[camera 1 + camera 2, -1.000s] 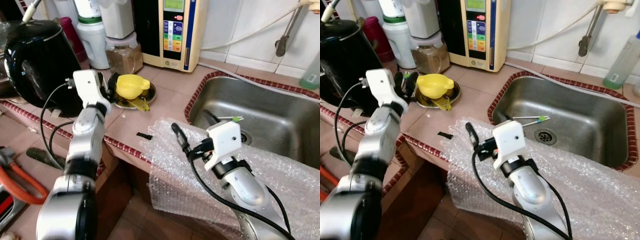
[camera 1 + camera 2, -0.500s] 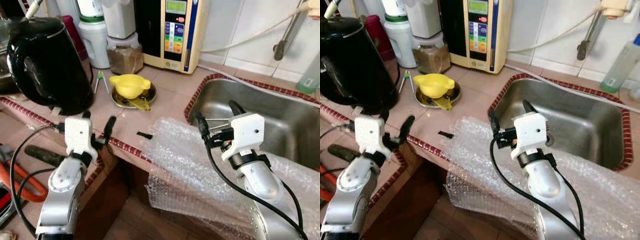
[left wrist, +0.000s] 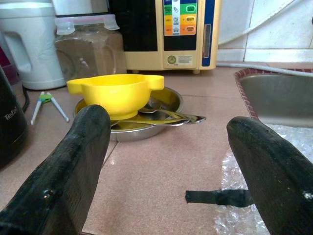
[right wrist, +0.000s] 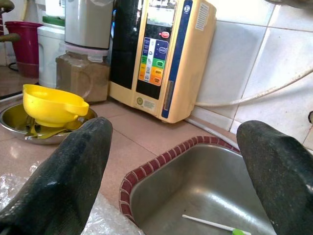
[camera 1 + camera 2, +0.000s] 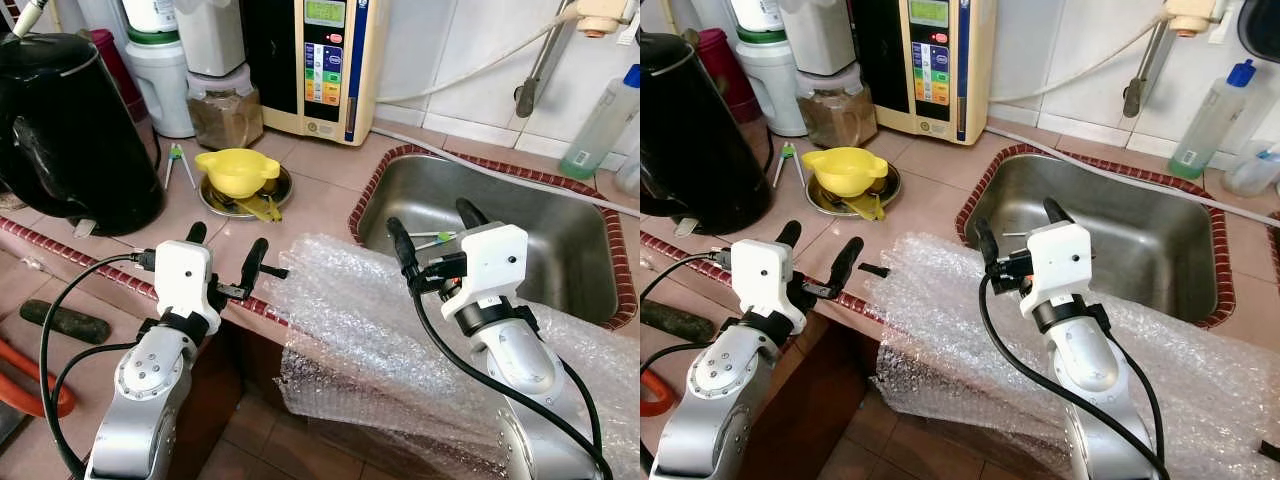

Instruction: Kitchen organization

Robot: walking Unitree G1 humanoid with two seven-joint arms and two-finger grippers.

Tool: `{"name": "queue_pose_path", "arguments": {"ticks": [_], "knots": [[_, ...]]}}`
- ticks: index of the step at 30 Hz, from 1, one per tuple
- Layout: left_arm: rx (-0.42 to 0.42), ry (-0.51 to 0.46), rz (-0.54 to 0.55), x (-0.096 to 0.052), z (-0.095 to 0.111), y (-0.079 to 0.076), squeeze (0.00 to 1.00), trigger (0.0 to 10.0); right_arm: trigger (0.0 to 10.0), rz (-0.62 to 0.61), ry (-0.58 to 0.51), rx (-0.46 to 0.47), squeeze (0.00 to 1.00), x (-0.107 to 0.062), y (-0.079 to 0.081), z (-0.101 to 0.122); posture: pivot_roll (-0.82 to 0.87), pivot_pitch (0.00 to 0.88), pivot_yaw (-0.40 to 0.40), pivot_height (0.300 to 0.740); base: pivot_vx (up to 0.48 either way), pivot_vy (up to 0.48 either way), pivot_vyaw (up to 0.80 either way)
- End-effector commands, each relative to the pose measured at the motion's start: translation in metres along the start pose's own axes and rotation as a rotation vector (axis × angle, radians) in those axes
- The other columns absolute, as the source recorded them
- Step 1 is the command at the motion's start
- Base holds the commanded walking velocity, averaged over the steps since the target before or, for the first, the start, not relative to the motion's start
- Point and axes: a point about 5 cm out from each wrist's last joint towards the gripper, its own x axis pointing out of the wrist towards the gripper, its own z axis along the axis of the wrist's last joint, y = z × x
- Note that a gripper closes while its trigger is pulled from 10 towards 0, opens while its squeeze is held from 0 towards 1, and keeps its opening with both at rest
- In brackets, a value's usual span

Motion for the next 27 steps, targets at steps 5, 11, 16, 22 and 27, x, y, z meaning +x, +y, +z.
{"name": "queue_pose_path", "arguments": {"ticks": [5, 11, 16, 22, 27], "knots": [[-0.001, -0.023, -0.024, -0.0003, 0.0089, -0.0029, 0.0, 10.0, 10.0, 0.012, -0.01, -0.001, 0.0, 0.0012, 0.002, 0.0006, 0.02, 0.063, 0.026, 0.74, 0.0, 0.0, 0.0], [0.002, -0.015, -0.023, -0.0005, 0.0092, -0.002, 0.0, 10.0, 10.0, 0.016, -0.013, 0.001, 0.0, 0.002, 0.0035, 0.0005, 0.02, 0.062, 0.029, 0.74, 0.0, 0.0, 0.0], [0.003, -0.006, -0.025, 0.0, 0.0083, -0.0021, 0.0, 10.0, 10.0, 0.018, -0.016, 0.0, 0.0, 0.0023, 0.004, 0.0005, 0.02, 0.062, 0.031, 0.74, 0.0, 0.0, 0.0], [0.0, 0.003, -0.038, -0.0002, 0.0073, -0.0033, 0.0, 10.0, 10.0, 0.017, -0.014, -0.002, 0.0, 0.0018, 0.0041, -0.0001, 0.01, 0.063, 0.035, 0.74, 0.082, 0.0, 0.0], [-0.001, 0.011, -0.044, 0.0001, 0.006, -0.004, 0.0, 10.0, 10.0, 0.015, -0.012, -0.003, 0.0, 0.001, 0.0044, -0.0007, 0.01, 0.061, 0.04, 0.74, 0.247, 0.0, 0.0]]}}
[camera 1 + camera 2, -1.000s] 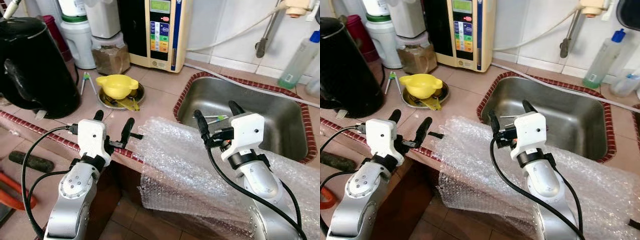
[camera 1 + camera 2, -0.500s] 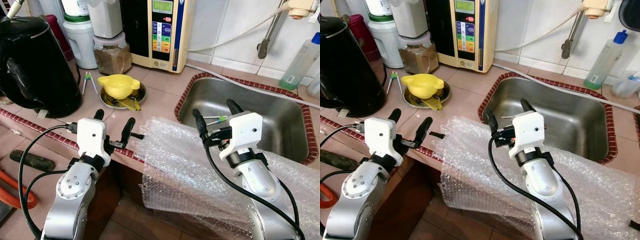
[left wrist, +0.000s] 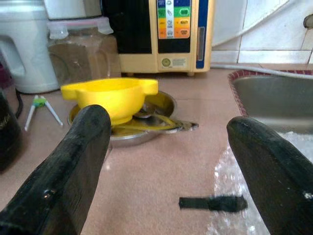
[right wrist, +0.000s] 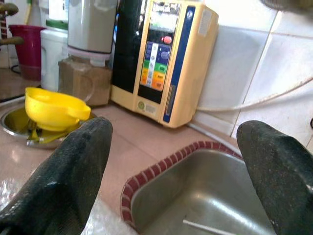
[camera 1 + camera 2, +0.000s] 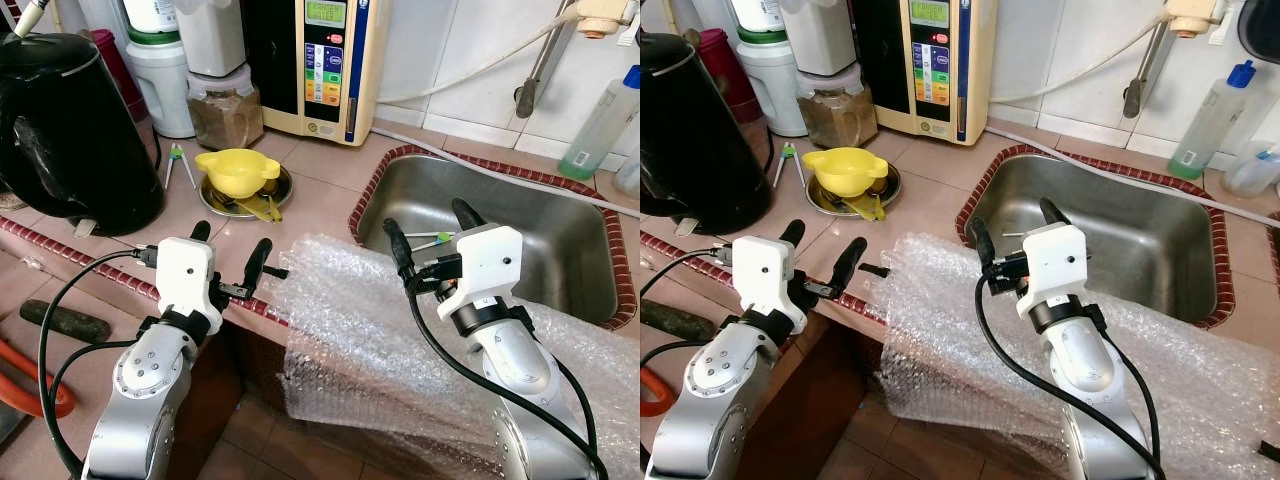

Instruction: Kitchen organization

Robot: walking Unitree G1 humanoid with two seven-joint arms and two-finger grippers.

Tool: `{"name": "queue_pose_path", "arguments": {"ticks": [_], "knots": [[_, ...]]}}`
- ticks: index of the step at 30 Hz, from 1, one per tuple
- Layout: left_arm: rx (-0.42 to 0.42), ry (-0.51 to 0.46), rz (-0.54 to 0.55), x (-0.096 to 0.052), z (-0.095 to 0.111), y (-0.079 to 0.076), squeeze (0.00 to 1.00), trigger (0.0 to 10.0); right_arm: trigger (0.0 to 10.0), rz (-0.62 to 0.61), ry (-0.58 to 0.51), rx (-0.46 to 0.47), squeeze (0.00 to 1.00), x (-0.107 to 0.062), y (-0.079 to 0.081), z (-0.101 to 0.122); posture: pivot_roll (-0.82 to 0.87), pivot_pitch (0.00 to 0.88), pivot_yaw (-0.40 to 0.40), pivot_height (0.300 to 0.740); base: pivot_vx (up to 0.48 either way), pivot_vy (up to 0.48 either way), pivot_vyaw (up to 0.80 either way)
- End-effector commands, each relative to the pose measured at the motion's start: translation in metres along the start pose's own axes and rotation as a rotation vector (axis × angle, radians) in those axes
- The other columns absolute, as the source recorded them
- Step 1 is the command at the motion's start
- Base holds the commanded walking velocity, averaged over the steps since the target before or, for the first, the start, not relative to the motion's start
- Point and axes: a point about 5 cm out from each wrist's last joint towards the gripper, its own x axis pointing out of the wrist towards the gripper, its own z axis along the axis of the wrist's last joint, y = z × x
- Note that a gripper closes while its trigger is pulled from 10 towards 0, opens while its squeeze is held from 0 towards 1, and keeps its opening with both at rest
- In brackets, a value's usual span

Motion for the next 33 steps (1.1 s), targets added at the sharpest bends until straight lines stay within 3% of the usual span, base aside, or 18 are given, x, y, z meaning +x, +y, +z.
{"name": "queue_pose_path", "arguments": {"ticks": [1, 33], "knots": [[0.003, -0.009, -0.02, 0.0005, 0.0042, -0.0021, 0.0, 10.0, 10.0, 0.006, -0.01, 0.002, 0.0, 0.0002, 0.0016, 0.0014, 0.01, 0.061, 0.041, 0.74, 0.247, 0.0, 0.0], [0.005, 0.012, -0.051, 0.0012, 0.0018, -0.0038, 0.0, 10.0, 10.0, -0.002, -0.007, 0.001, 0.0, -0.0004, 0.0021, -0.001, 0.01, 0.054, 0.053, 0.74, 0.258, 0.0, 0.0]]}}
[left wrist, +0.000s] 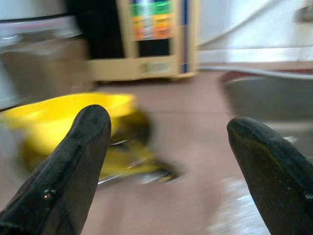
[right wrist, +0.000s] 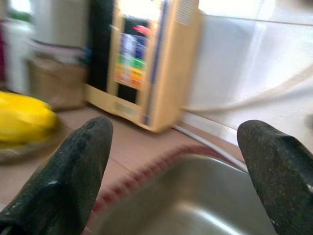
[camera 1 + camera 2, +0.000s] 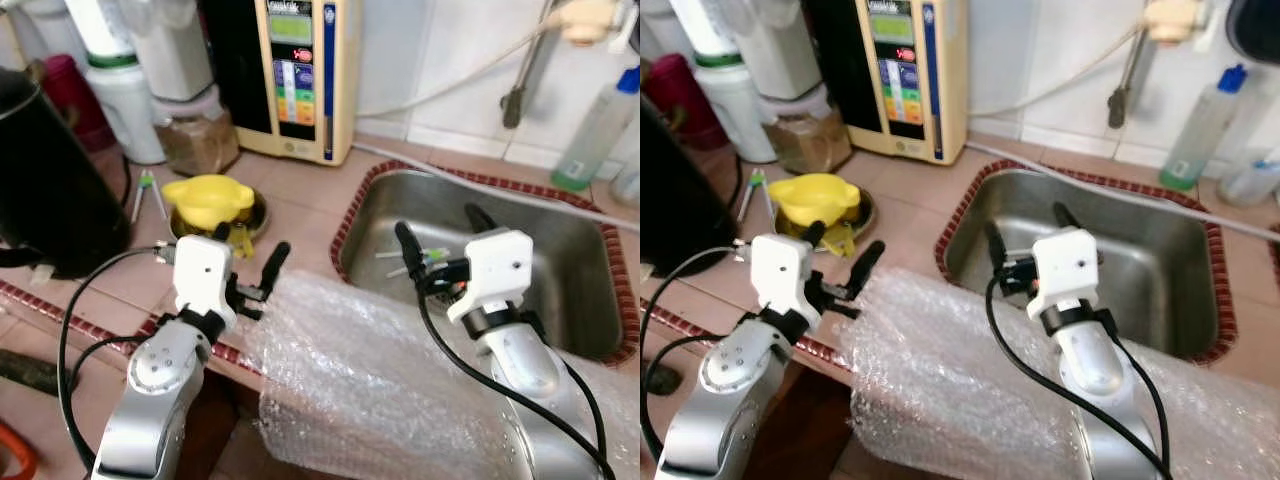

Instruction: Kitchen organization

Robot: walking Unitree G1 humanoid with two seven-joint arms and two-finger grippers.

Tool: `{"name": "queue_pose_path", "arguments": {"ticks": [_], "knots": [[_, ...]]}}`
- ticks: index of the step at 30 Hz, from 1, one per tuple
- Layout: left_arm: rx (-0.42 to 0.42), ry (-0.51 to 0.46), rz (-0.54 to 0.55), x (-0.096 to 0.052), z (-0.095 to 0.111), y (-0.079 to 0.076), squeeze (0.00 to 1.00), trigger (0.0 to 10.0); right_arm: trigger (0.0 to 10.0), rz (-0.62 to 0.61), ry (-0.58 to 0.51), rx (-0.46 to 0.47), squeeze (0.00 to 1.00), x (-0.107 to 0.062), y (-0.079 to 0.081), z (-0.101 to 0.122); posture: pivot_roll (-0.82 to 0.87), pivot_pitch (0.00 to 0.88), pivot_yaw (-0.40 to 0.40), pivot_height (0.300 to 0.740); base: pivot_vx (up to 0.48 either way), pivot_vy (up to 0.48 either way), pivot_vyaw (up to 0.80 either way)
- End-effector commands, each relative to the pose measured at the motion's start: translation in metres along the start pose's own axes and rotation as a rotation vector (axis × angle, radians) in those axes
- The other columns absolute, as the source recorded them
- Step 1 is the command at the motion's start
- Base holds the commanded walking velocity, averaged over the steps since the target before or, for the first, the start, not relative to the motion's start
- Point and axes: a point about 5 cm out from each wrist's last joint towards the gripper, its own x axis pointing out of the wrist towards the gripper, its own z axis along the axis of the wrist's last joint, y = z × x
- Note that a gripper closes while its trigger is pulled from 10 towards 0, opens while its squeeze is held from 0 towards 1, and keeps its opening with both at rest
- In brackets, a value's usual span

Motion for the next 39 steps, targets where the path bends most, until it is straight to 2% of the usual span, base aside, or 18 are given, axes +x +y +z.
{"name": "queue_pose_path", "arguments": {"ticks": [1, 12, 20, 27, 35, 39], "knots": [[0.001, -0.008, -0.007, 0.0, 0.003, 0.0, 0.0, 10.0, 10.0, 0.005, -0.004, -0.003, 0.0, 0.0, 0.001, 0.001, 0.01, 0.054, 0.054, 0.74, 0.277, 0.0, 0.0], [0.0, -0.006, -0.01, 0.001, 0.003, 0.0, 0.0, 10.0, 10.0, 0.001, -0.006, -0.002, 0.0, 0.0, 0.001, 0.0, 0.01, 0.052, 0.057, 0.74, 0.282, 0.0, 0.0], [-0.004, -0.023, 0.005, 0.0, 0.005, 0.001, 0.0, 10.0, 10.0, 0.001, -0.005, 0.0, 0.0, 0.0, 0.001, -0.001, 0.01, 0.052, 0.058, 0.74, 0.0, 0.0, 0.0], [0.026, -0.058, 0.088, 0.004, 0.011, 0.011, 0.0, 10.0, 10.0, 0.005, -0.007, 0.001, 0.0, 0.0, 0.001, -0.001, 0.01, 0.051, 0.05, 0.74, 0.0, 0.0, 0.0], [-0.024, -0.042, 0.26, 0.026, 0.011, 0.033, 0.0, 10.0, 10.0, 0.118, -0.033, 0.021, 0.0, 0.004, 0.007, 0.011, 0.0, 0.053, 0.021, 0.74, 0.0, 0.0, 0.0], [-0.125, 0.011, 0.331, 0.046, 0.006, 0.044, 0.0, 10.0, 10.0, 0.145, -0.032, 0.007, 0.0, 0.003, 0.009, 0.012, -0.01, 0.05, 0.011, 0.74, 0.0, 0.0, 0.0]]}}
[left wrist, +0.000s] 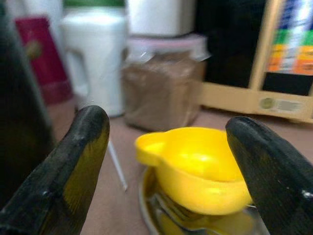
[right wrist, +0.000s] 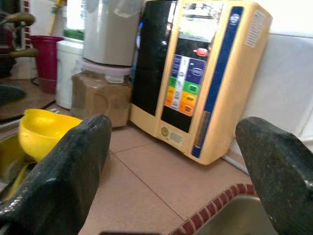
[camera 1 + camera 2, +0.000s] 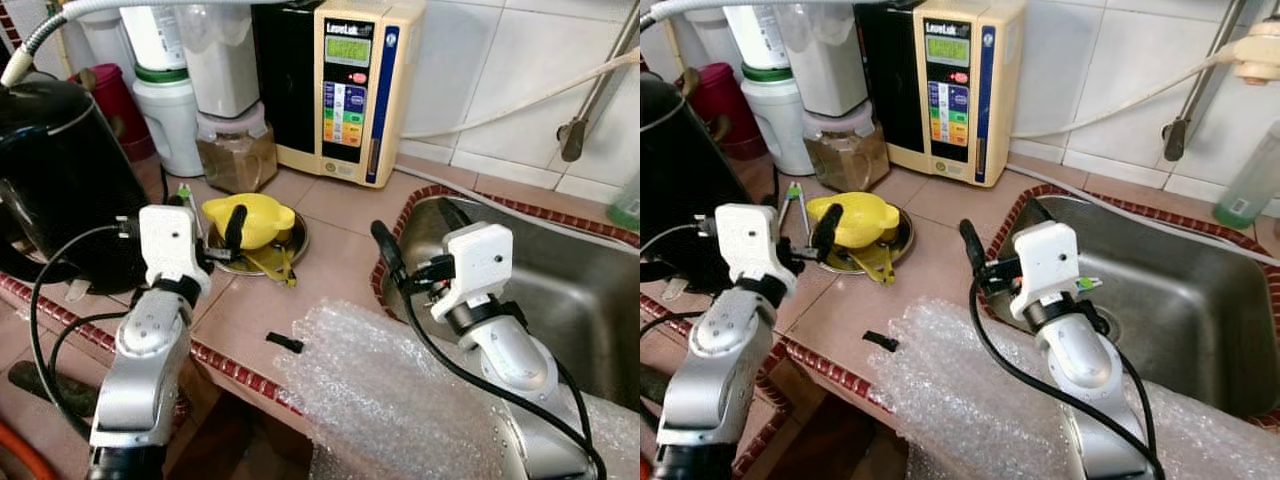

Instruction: Kitchen organization

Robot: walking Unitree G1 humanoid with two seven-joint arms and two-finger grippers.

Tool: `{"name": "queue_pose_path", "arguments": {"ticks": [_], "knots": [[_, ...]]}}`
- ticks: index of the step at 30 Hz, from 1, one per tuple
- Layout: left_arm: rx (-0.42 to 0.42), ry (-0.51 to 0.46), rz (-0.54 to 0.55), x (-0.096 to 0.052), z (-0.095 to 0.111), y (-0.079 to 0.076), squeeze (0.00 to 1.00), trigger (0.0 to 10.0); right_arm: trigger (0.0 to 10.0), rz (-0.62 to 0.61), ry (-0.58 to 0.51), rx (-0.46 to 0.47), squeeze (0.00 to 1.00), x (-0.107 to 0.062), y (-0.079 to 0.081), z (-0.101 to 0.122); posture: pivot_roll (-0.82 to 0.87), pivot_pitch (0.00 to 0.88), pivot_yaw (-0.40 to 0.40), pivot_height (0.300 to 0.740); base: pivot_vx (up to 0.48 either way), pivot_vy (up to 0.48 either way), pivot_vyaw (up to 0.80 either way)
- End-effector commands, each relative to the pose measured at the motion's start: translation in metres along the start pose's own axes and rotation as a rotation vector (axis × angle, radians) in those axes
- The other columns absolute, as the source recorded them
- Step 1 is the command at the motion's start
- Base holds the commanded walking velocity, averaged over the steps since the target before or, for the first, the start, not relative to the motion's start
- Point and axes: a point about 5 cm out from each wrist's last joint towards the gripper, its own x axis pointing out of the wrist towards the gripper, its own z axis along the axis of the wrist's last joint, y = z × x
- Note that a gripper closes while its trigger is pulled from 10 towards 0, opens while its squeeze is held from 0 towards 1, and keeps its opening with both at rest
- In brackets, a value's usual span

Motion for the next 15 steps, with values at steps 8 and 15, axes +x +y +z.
{"name": "queue_pose_path", "arguments": {"ticks": [8, 15], "knots": [[-0.227, 0.091, 0.071, 0.033, -0.001, 0.0, 1.0, 10.0, 10.0, 0.032, -0.01, -0.029, 0.0, -0.001, 0.003, 0.006, -0.04, 0.045, 0.013, 0.74, 0.0, 0.0, 0.0], [-0.394, 0.199, 0.085, 0.052, -0.003, -0.007, 1.0, 10.0, 10.0, 0.02, 0.001, -0.039, 0.0, -0.004, 0.003, 0.006, -0.06, 0.046, 0.03, 0.74, 0.0, 0.0, 0.0]]}}
